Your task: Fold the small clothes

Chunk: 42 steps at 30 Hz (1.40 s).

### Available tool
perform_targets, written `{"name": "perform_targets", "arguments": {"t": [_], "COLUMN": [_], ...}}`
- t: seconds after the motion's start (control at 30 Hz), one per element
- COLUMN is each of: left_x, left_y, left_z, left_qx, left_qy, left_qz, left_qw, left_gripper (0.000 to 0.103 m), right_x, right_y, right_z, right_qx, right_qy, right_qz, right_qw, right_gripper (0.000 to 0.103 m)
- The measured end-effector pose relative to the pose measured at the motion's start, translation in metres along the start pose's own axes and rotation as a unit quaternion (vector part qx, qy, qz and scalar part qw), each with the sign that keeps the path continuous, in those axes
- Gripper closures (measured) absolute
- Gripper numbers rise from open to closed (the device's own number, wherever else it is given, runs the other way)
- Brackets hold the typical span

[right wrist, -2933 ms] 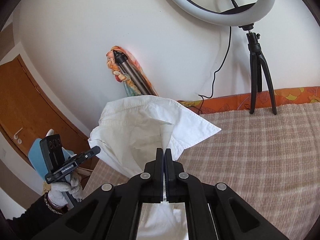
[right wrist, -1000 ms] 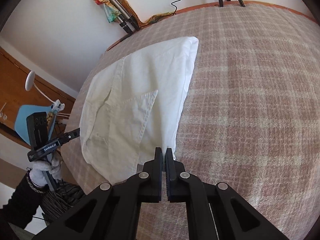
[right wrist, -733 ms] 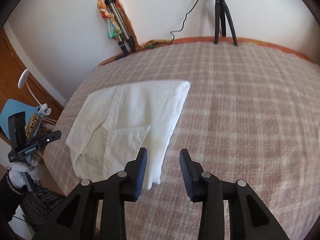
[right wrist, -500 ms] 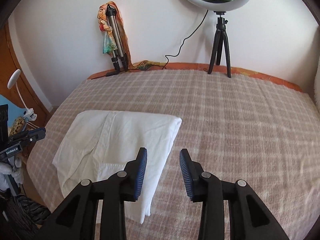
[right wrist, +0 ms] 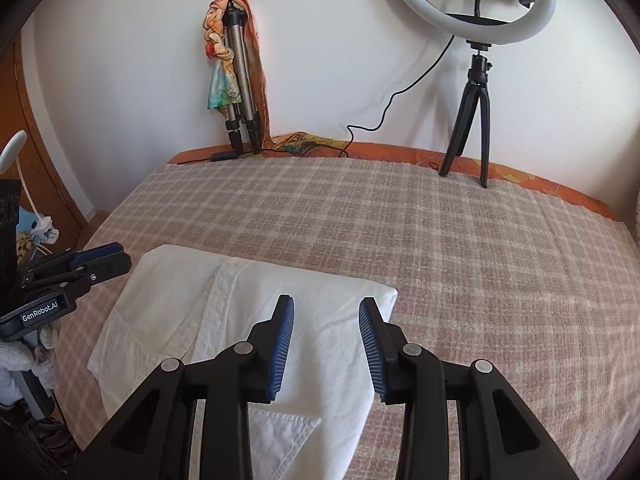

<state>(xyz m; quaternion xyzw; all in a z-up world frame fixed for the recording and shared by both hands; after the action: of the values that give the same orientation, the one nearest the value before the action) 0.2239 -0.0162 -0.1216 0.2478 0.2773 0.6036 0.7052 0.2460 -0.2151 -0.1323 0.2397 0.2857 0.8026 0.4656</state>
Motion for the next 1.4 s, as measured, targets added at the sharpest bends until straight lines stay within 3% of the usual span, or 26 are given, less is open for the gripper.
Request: {"name": "perform_targets", "arguments": {"t": [0.57,0.87,1.13,1.2,1.23,1.27,1.33,1.4], "left_x": [0.004,0.006,0.013,0.018,0.021,0.024,0.028,0.029], "left_y": [-0.053,-0.055,-0.038,-0.028,-0.024,-0.021,-0.014,-0.009], "left_z": [-0.024,-0.030,-0.032,-0.032,-0.033,-0.034,-0.035,-0.037], "left_qx": [0.065,0.077,0.067,0.062,0.062,0.061,0.059,0.061], "left_qy": [0.000,-0.001,-0.029,-0.027,-0.021,-0.015,-0.008,-0.003], "left_qz": [0.005,0.010,0.045,0.053,0.053,0.051,0.052,0.049], "left_qw": [0.9978,0.9970,0.9963,0.9964,0.9965,0.9967,0.9969,0.9969], "left_gripper": [0.075,0.075,0.075,0.073,0.067,0.061,0.060,0.059], "right_x": [-0.003,-0.016,-0.026,-0.033,-0.035,-0.038,-0.043,-0.047], "right_y": [-0.062,-0.070,-0.054,-0.042,-0.035,-0.030,-0.021,-0.018], "right_z": [-0.023,-0.029,-0.028,-0.028,-0.028,-0.028,-0.031,-0.034], "right_qx": [0.071,0.084,0.082,0.075,0.071,0.067,0.061,0.063], "right_qy": [0.007,-0.022,-0.034,-0.039,-0.041,-0.046,-0.063,-0.083], "right_qz": [0.013,0.054,0.049,0.034,0.033,0.037,0.051,0.070], "right_qw": [0.997,0.995,0.995,0.996,0.996,0.996,0.995,0.992], "right_gripper": [0.073,0.074,0.076,0.072,0.070,0.068,0.064,0.051]}}
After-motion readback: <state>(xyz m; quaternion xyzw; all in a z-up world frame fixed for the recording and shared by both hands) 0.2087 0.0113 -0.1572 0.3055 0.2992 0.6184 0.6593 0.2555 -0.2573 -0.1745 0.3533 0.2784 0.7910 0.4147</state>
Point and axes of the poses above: each gripper's, at about its wrist camera, not at the fingertips, and y roughly against the way its jaws point, x to its left, z to its top, the point moved 7 cm from there along -y, roughly the way its jaws point, and after that the axes turned 8 degrees about z, right-handed, at the moved point
